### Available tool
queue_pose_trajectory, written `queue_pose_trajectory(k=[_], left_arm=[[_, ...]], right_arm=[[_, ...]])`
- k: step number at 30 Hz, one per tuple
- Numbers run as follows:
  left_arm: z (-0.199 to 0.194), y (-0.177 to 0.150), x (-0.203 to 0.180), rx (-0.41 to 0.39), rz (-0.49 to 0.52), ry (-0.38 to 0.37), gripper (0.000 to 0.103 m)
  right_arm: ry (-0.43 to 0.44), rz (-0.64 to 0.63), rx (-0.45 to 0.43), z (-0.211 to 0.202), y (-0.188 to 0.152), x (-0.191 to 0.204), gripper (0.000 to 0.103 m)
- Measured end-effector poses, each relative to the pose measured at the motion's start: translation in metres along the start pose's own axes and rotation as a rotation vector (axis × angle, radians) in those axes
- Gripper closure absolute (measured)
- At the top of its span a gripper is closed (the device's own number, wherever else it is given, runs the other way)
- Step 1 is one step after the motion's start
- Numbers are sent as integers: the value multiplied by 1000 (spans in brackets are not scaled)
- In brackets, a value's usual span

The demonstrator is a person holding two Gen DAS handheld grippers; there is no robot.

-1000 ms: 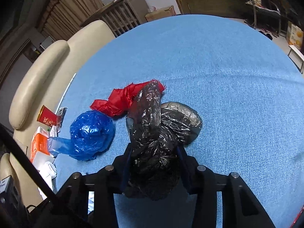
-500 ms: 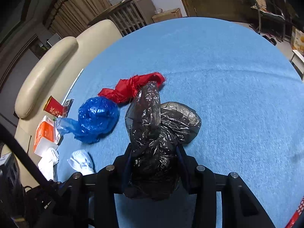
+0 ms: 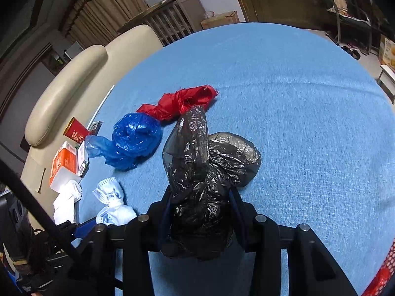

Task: Collect trash
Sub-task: 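Grasp the white face mask with the left gripper while the right holds the black bag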

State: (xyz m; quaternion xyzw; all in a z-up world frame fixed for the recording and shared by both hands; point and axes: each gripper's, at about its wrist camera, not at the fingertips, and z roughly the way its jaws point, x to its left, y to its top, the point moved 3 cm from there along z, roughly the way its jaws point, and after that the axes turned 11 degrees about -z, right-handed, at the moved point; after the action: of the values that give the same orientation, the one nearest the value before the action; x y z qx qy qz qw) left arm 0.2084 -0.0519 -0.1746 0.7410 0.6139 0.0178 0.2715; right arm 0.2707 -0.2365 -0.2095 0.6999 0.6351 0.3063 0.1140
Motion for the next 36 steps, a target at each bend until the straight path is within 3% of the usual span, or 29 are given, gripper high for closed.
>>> queue_pose_trajectory(k=[1, 2, 18, 23, 36], left_arm=[[-2, 1, 2, -4, -11, -8, 42], [-4, 2, 4, -13, -18, -12, 39], [22, 10, 2, 10, -74, 54, 39], [25, 8, 5, 12, -77, 67, 58], [-2, 1, -6, -54, -5, 74, 64]], right_arm=[[-2, -5, 0, 0, -1, 1, 58], [-5, -9, -1, 0, -1, 2, 58], [14, 14, 3, 5, -4, -2, 58], [21, 12, -2, 5, -6, 0, 58], [25, -14, -17, -6, -8, 7, 58]])
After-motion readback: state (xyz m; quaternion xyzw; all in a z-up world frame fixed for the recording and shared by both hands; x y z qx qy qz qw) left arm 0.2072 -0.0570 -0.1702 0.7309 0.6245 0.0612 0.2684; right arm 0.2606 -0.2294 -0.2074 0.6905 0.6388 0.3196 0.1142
